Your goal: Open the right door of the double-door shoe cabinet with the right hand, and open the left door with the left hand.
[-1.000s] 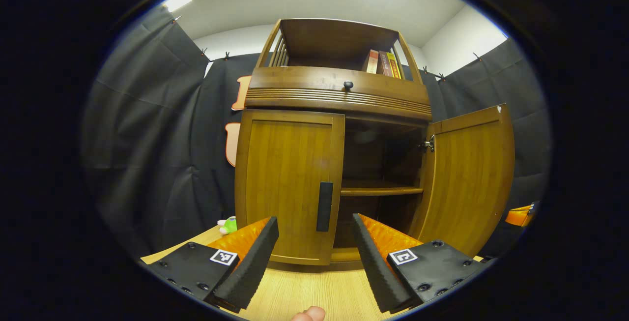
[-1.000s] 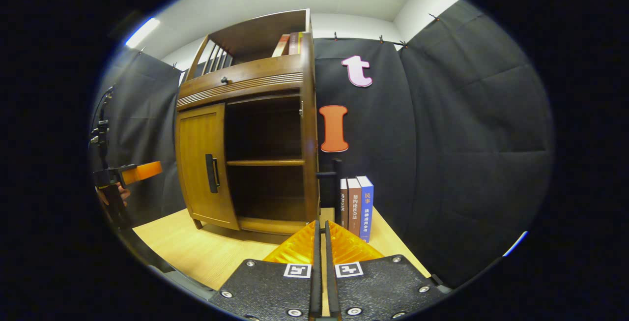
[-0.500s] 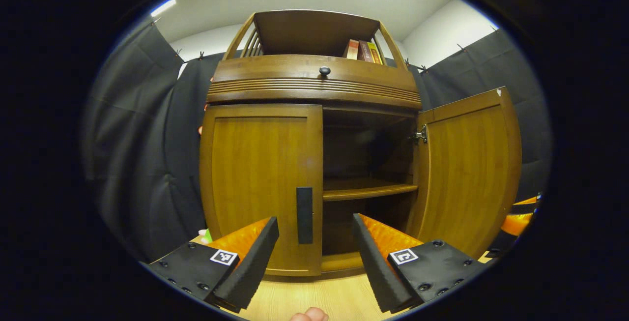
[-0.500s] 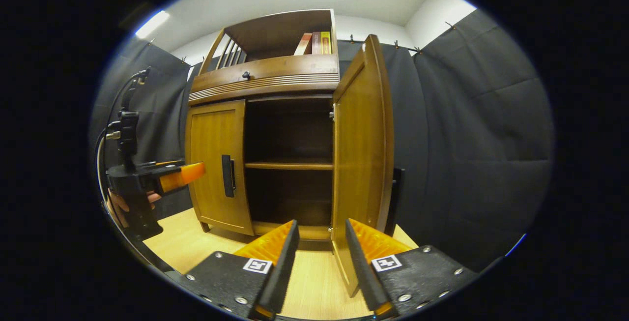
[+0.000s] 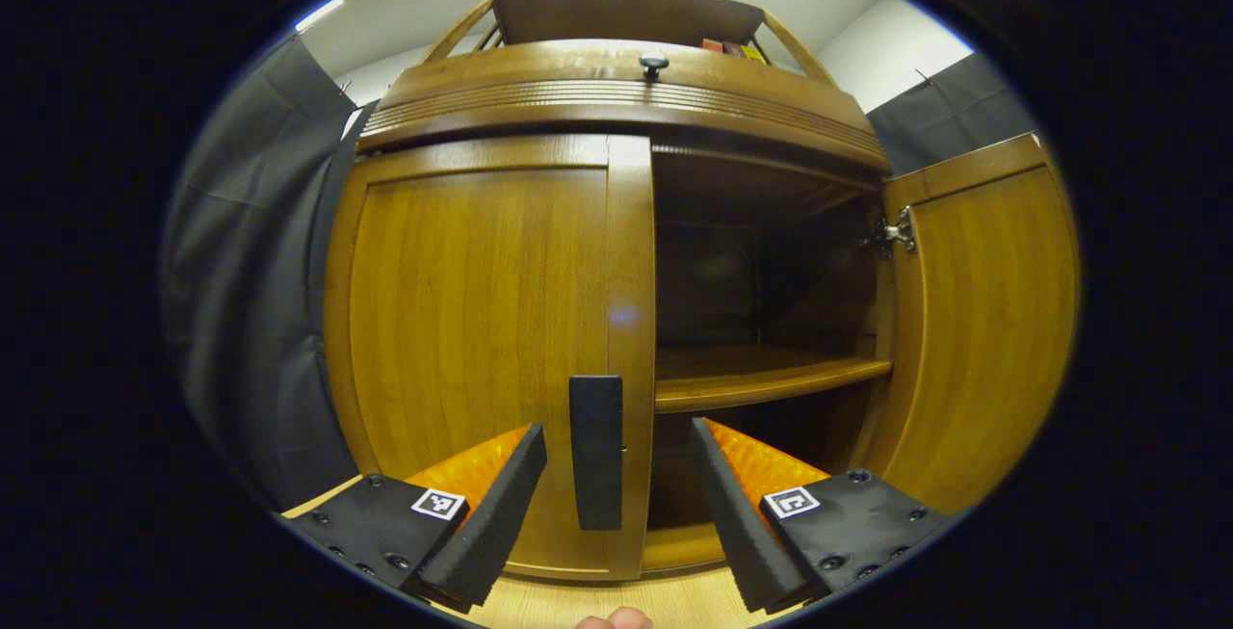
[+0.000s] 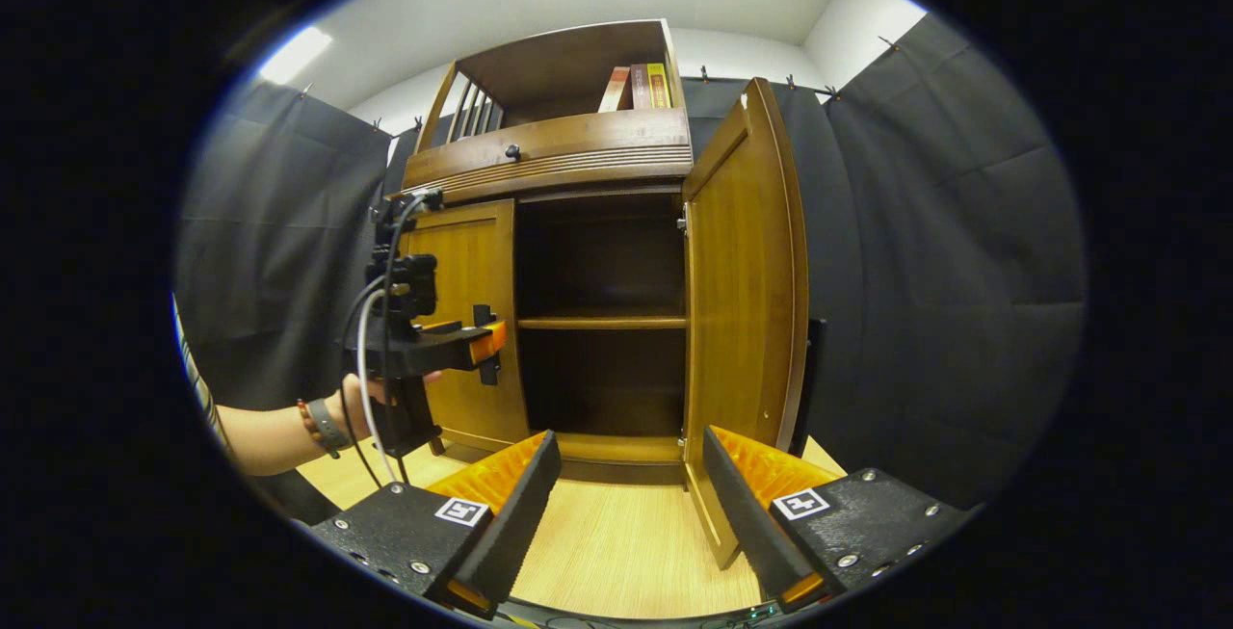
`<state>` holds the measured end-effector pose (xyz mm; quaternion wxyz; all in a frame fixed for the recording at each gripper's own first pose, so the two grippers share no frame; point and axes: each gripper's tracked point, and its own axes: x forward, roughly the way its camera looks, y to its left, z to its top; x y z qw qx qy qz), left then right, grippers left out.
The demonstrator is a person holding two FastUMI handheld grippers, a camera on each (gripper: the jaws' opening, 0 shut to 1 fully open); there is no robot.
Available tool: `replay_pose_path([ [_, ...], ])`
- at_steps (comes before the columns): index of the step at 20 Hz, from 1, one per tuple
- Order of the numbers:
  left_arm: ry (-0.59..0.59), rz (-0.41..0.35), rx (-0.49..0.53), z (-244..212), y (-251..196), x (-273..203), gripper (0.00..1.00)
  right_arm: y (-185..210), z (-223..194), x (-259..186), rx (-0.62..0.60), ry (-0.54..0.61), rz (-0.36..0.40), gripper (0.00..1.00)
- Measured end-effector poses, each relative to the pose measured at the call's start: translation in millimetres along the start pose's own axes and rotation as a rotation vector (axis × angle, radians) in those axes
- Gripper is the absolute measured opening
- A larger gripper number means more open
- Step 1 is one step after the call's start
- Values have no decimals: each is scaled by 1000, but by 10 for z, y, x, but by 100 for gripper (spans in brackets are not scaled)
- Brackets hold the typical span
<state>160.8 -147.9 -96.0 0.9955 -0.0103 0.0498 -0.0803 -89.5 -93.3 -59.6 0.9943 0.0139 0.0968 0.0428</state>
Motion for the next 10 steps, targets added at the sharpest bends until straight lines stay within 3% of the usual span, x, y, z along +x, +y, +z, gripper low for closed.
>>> replay_pose_path([
  [6,56,37,-12,-271,222,330,91,-108,33,-78,44,-13,-27,92],
  [9,31,2,-23,-240,189,342,78,-181,31,-109,49,-15,-56,92],
  [10,31,-20,-24,-237,116,333,70,-187,17,-111,51,-11,-56,92],
])
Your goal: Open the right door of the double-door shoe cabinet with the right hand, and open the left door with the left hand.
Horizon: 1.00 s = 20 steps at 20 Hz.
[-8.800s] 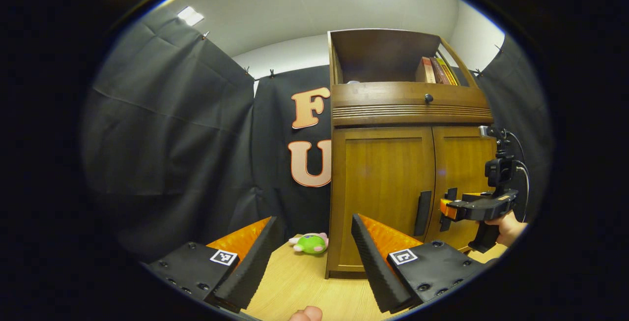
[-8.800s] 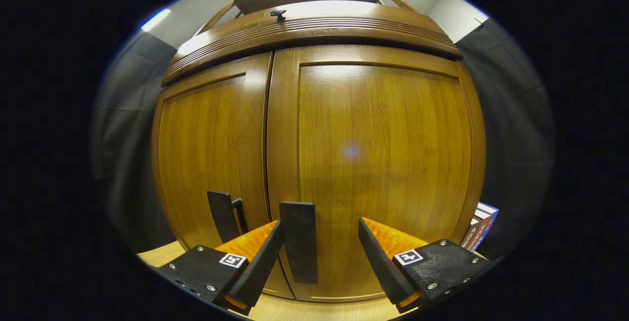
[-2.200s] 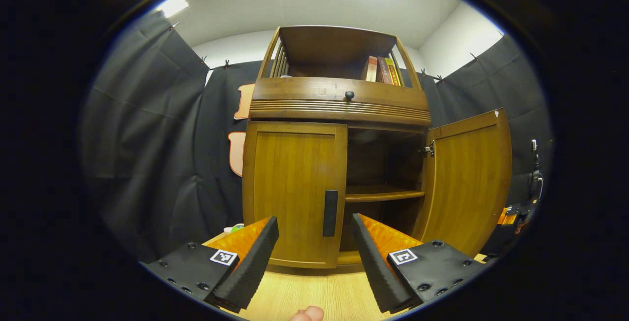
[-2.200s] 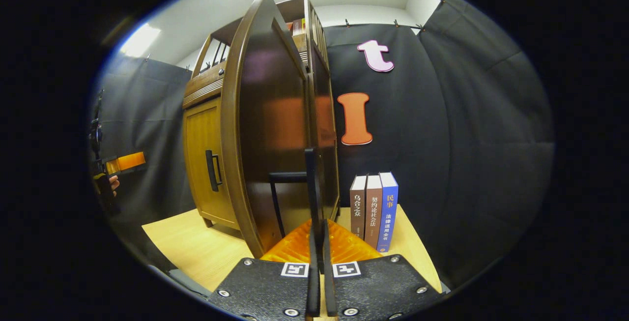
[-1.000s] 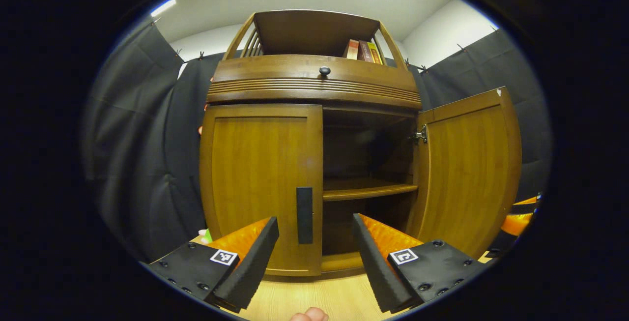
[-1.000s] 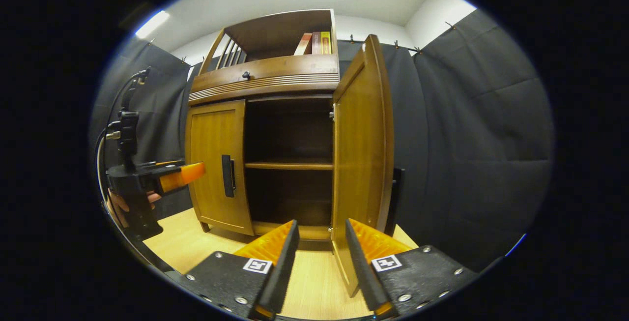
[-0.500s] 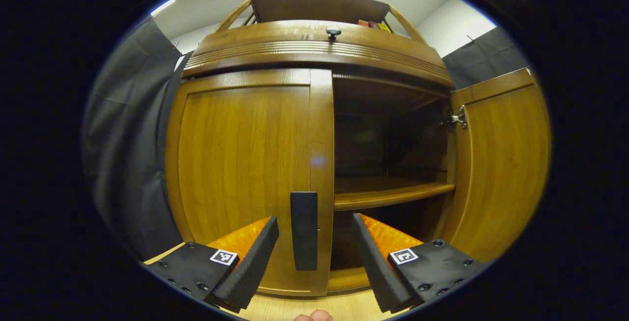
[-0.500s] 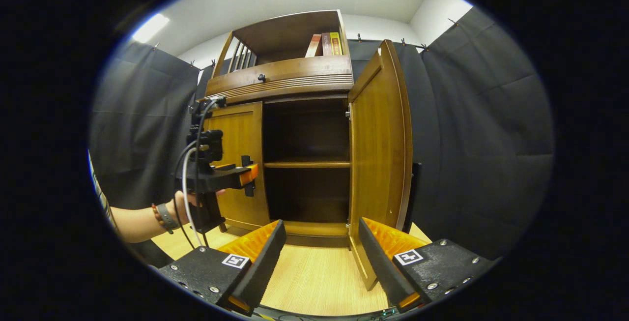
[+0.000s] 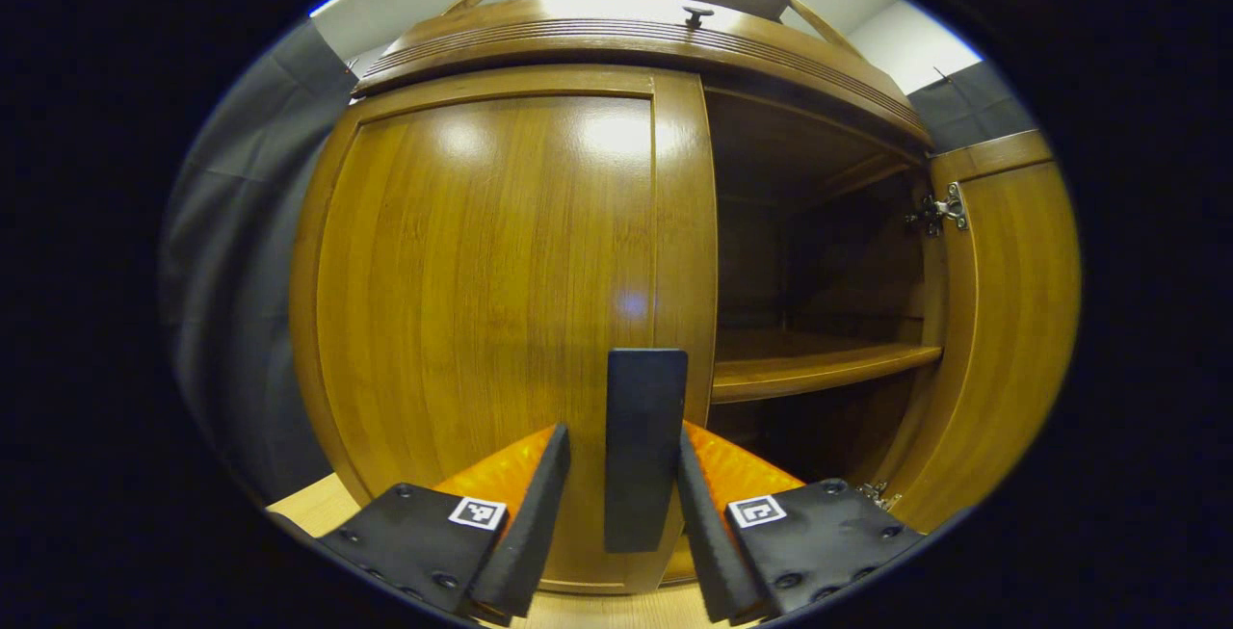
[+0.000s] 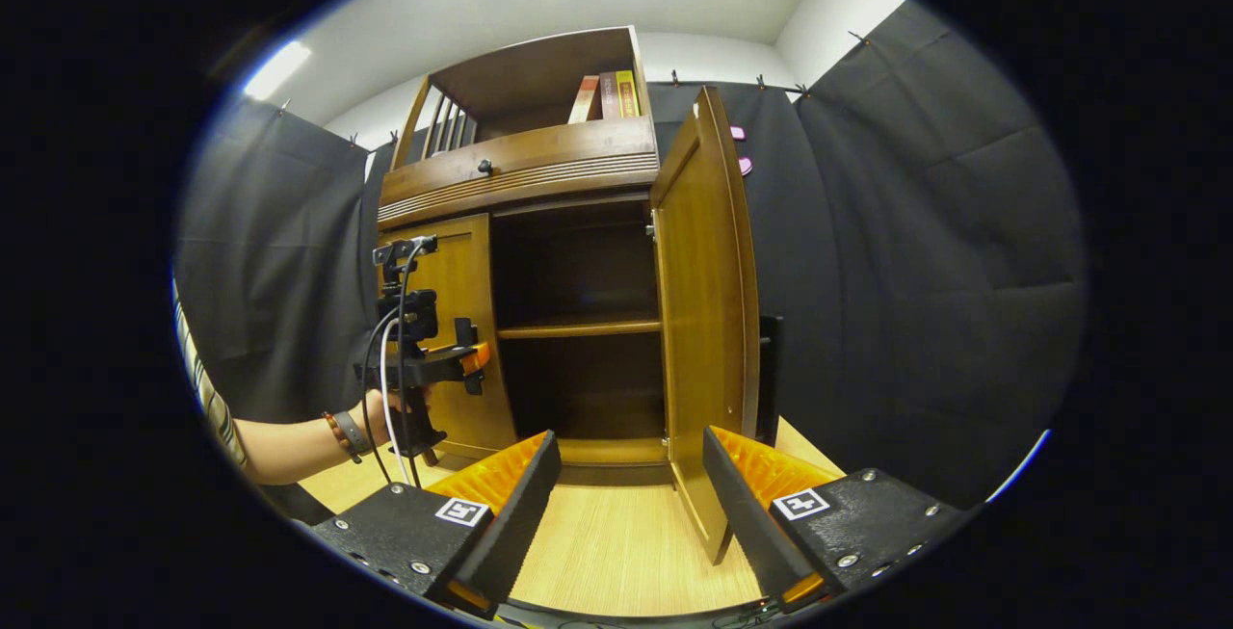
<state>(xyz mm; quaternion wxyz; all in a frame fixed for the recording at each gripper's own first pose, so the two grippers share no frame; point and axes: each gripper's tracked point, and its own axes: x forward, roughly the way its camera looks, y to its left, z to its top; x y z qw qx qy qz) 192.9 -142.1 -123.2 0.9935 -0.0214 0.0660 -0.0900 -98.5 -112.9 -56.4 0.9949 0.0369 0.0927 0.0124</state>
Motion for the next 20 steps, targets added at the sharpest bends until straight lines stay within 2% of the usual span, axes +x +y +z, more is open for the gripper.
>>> replay_pose_path([
  [2,0,11,47,-3,-13,25,57,5,-18,-12,3,9,2,92],
  [6,14,11,26,-21,-19,10,34,47,-73,-46,-1,18,1,92],
  [8,35,28,64,-30,5,-29,33,93,-110,-43,-1,32,8,92],
  [11,53,30,54,-18,17,-161,34,180,-158,-64,-4,46,22,92],
  [14,72,30,37,8,54,-447,34,269,-185,-78,-17,52,39,92],
  [20,109,54,40,41,235,-1010,33,473,-182,47,38,63,103,92],
])
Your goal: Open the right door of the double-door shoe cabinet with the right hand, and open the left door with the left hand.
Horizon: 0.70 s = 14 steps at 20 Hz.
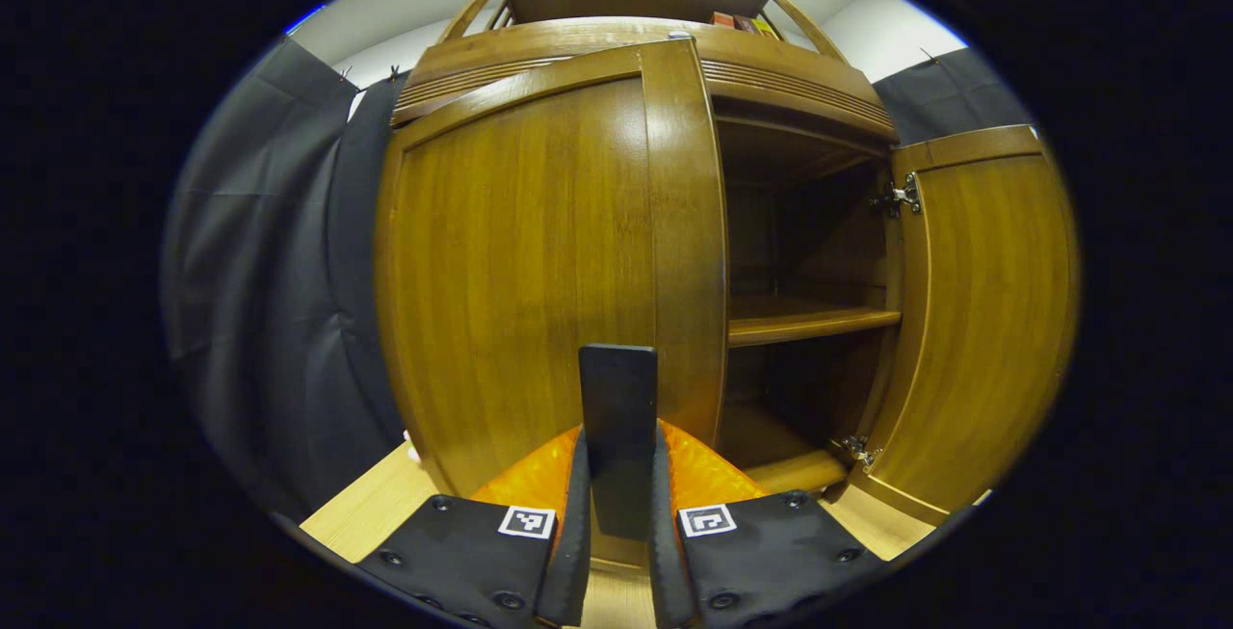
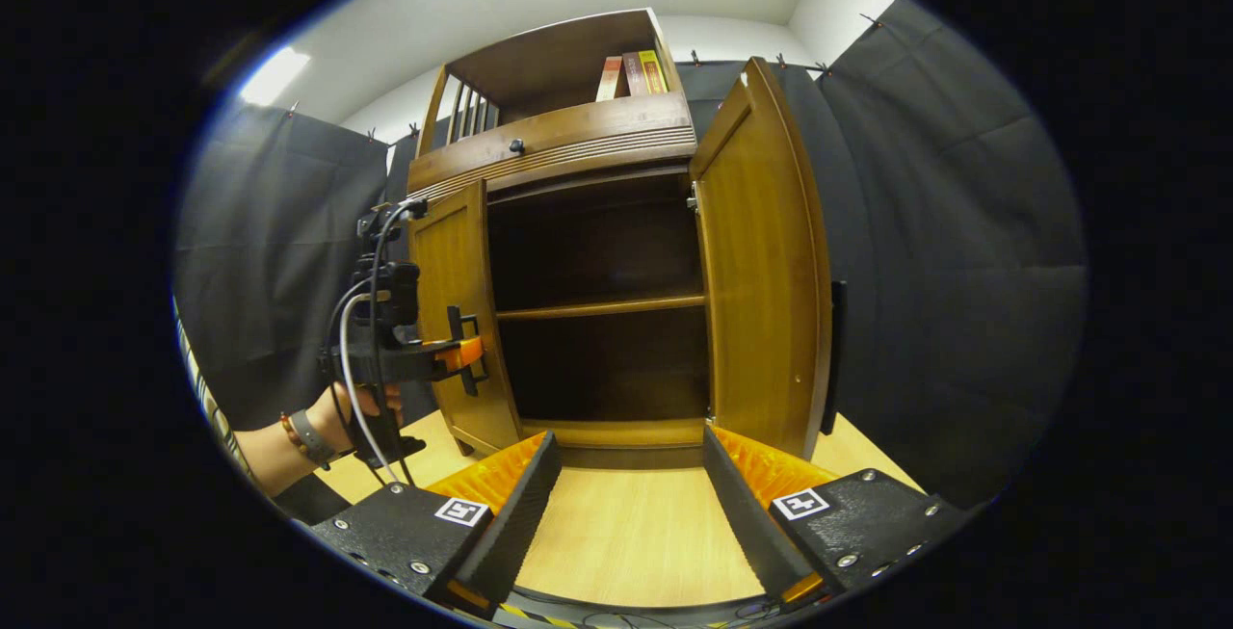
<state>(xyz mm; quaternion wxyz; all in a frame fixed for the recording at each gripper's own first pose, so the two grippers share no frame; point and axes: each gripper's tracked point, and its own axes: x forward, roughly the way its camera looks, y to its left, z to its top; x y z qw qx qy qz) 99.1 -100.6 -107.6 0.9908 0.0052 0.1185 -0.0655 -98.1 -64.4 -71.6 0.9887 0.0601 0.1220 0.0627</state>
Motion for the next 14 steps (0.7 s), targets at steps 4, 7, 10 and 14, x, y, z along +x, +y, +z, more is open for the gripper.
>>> replay_pose_path([
  [4,-6,15,-21,2,187,-300,34,69,-1,118,1,8,25,92],
  [7,-11,49,-9,-4,281,-450,31,129,-42,190,-13,22,43,92],
  [10,-6,90,-12,14,462,-635,31,206,-72,287,-11,30,60,92],
  [14,-3,98,-12,6,672,-874,27,368,-164,384,-4,45,88,92],
])
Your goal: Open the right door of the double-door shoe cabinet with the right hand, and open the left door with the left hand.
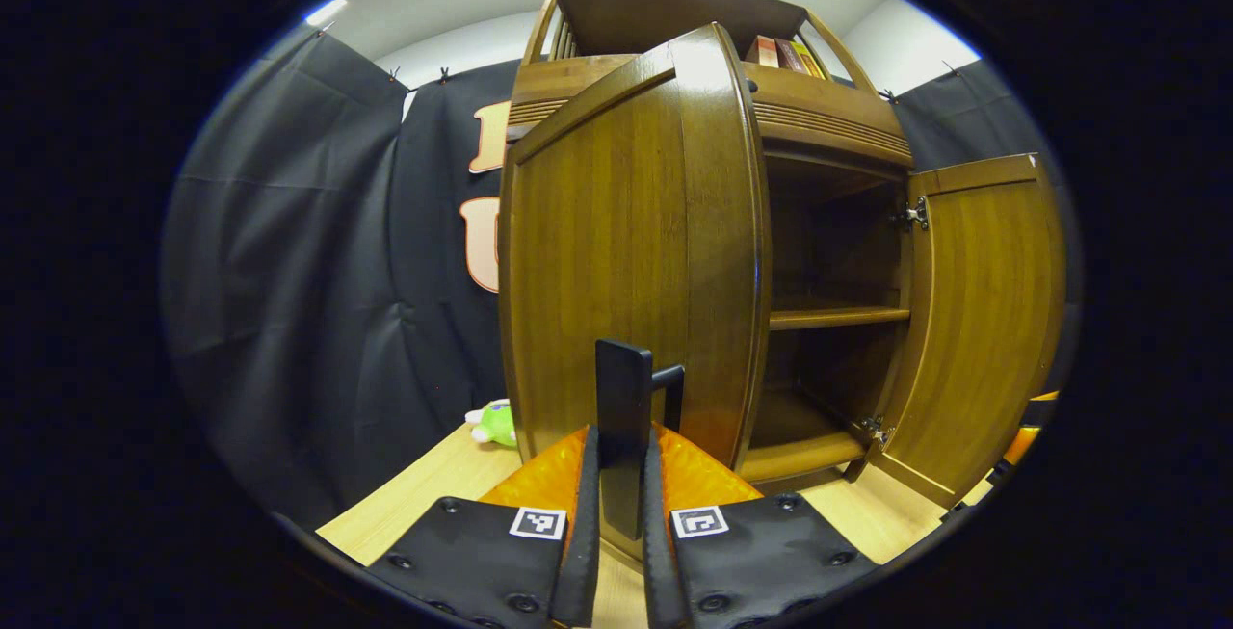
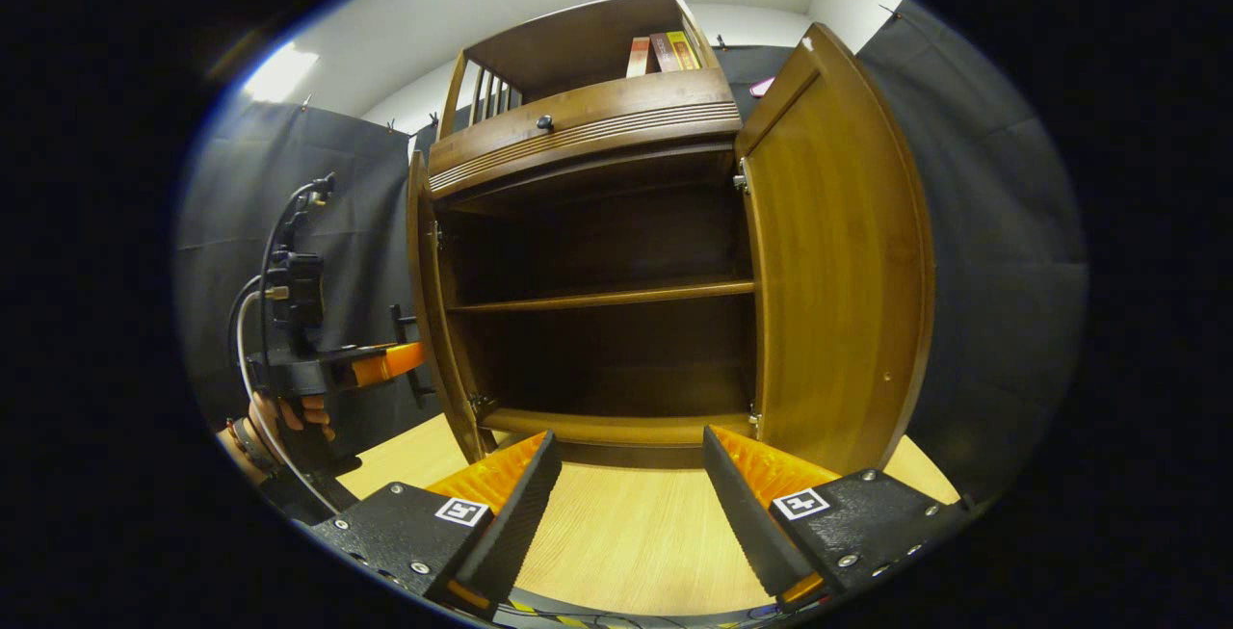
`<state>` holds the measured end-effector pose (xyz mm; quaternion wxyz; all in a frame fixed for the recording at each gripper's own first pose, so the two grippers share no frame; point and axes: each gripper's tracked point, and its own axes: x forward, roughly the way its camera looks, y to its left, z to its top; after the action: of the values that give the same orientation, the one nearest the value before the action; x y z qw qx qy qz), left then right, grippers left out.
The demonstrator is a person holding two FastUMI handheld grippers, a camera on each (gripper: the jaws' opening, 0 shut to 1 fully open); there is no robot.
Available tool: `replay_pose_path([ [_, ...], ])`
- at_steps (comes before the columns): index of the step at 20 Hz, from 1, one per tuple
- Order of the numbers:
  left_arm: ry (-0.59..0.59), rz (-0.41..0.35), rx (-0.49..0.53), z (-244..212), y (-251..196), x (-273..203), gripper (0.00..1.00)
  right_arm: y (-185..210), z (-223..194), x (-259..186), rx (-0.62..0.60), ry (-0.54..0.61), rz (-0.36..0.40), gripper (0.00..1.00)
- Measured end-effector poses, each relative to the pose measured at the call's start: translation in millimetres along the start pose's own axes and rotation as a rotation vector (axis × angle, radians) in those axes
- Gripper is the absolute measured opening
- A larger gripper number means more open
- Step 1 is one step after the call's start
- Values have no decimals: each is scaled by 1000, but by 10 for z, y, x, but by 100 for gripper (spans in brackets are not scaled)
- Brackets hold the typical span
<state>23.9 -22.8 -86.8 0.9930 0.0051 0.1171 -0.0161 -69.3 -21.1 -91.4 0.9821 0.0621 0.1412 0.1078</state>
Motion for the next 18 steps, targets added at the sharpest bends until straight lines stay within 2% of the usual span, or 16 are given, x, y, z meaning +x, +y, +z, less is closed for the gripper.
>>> replay_pose_path([
  [2,-8,-2,20,-7,125,-84,24,78,-30,62,-3,11,16,92],
  [5,-21,69,34,3,427,-205,24,172,-78,150,-2,19,35,92],
  [9,-25,138,8,-1,890,-327,12,299,-98,225,-5,27,51,92],
  [14,-49,82,-5,12,1374,-393,13,470,-104,317,-16,31,65,92],
  [18,-53,-8,13,24,1573,-381,13,580,-86,329,-16,23,66,92],
])
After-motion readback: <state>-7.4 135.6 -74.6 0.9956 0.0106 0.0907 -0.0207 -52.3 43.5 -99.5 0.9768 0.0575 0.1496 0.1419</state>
